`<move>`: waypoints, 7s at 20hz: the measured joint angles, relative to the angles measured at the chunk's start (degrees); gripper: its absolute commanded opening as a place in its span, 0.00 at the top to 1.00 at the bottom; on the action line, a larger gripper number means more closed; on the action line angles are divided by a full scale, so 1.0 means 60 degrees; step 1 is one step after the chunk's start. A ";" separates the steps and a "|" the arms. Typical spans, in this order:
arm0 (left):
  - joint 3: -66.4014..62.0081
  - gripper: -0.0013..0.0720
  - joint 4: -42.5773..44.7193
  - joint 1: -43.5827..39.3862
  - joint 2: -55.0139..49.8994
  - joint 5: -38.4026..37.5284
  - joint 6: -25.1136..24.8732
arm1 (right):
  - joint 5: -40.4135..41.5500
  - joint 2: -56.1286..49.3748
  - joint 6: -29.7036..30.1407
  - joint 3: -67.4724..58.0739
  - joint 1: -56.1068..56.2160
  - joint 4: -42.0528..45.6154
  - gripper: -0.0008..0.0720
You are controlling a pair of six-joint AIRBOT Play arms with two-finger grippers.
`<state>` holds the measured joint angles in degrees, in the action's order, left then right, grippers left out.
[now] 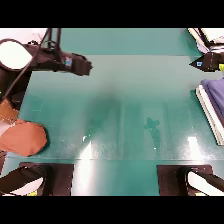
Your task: Fold the shirts.
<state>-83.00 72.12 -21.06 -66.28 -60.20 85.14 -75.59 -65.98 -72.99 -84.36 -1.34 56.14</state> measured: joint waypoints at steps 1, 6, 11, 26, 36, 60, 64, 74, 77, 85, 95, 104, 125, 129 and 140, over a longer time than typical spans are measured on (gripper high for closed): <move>0.0007 0.95 0.0481 0.0248 0.0240 -0.0681 0.0000 | 0.0000 0.0000 0.0000 0.0000 0.0000 -0.0004 0.96; 0.1300 0.95 0.3034 0.2153 0.2087 -0.3118 -0.0004 | 0.0000 0.0000 0.0000 0.0000 0.0004 -0.0007 0.97; 0.4142 0.15 0.4248 0.4291 0.3297 -0.4076 0.0018 | -0.0004 0.0000 -0.0004 0.0000 0.0000 -0.0011 0.97; 0.8266 0.95 0.4685 0.5595 0.3606 -0.2965 0.0867 | 0.0011 0.0000 -0.0004 0.0000 0.0004 -0.0015 0.97; 0.1443 0.96 0.2699 0.4481 0.3606 -0.3927 0.0987 | 0.0364 0.0011 -0.0004 -0.1359 0.0004 -0.0175 0.97; -0.0029 0.23 0.1759 -0.0692 -0.1883 -0.0918 0.0659 | 0.0200 0.0015 -0.0004 -0.2776 0.0004 -0.0178 0.97; 0.0612 0.23 0.0637 0.0907 -0.2692 -0.0386 0.0721 | -0.0004 0.0015 -0.0004 -0.2776 0.0004 -0.0175 0.97; 0.0882 0.68 -0.1621 0.1650 -0.4728 0.0973 -0.0135 | -0.1093 0.0146 -0.0361 -0.1617 0.0004 0.0710 0.97; 0.0882 0.95 -0.1829 0.1676 -0.4849 0.1239 -0.0208 | -0.1209 0.0270 -0.0463 0.0113 0.0004 0.0947 0.84; 0.0882 0.95 -0.1974 0.1687 -0.4907 0.1366 -0.0259 | -0.0503 0.0317 0.0051 0.5359 0.0426 0.0470 0.38; 0.0882 0.95 -0.1894 0.1687 -0.4885 0.1155 -0.0266 | 0.1228 -0.1260 0.0765 0.7249 0.2484 -0.0783 0.95; -0.0390 0.95 -0.0080 0.1687 -0.2550 0.0692 -0.0262 | 0.1687 0.0528 0.0816 0.6109 0.1614 -0.0849 0.97; -0.5278 0.95 0.0925 0.1683 0.2951 -0.0346 -0.0361 | -0.0780 0.2339 0.0182 -0.5235 -0.3220 -0.0973 0.97; -0.4346 0.95 0.1344 0.1683 0.2007 -0.0780 -0.0463 | -0.1435 0.1009 -0.0299 -0.4983 -0.2699 -0.0841 0.97; -0.1599 0.95 0.1239 0.1701 -0.3661 -0.0015 -0.0484 | 0.0528 -0.4368 -0.0499 -0.2787 0.1053 0.1475 0.97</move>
<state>-92.60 79.55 -10.85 -88.25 -60.29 82.24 -72.42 -92.18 -75.99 -101.08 4.97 64.99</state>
